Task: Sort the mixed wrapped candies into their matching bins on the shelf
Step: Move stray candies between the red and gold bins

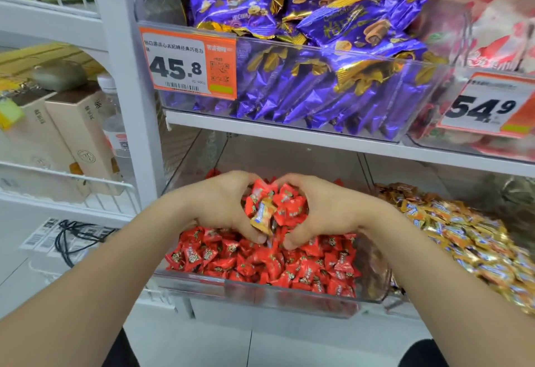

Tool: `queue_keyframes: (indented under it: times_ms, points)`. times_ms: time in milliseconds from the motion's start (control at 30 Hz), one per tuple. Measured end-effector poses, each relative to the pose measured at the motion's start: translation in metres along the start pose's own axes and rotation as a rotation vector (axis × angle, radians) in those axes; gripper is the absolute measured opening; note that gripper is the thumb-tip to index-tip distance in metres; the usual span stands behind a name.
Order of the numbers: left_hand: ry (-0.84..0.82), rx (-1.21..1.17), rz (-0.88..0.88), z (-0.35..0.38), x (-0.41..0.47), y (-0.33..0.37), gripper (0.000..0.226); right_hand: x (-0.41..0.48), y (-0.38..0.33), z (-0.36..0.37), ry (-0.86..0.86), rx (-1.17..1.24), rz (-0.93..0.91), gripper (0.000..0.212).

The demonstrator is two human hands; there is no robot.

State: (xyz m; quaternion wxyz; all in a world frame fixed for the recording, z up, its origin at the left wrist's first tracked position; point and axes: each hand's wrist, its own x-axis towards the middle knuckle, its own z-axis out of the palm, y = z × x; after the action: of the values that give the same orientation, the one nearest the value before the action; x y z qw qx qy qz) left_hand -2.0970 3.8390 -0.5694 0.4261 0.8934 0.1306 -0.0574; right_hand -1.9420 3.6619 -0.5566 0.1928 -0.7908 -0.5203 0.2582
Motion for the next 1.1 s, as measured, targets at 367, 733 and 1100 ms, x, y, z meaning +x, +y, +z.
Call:
queue_keyframes:
  times_ms: [367,733,1100]
  points:
    - [-0.069,0.259,0.013,0.017,-0.026,0.023,0.067,-0.051,0.003,-0.015,-0.115,-0.185,0.003,0.059]
    - [0.121,0.294,0.108,0.027,-0.005,0.014,0.019,-0.038,-0.014,0.018,-0.024,-0.241,-0.203,0.052]
    - [0.229,-0.246,-0.186,0.03,-0.005,0.017,0.019,-0.03,-0.007,0.02,-0.044,-0.246,-0.141,0.017]
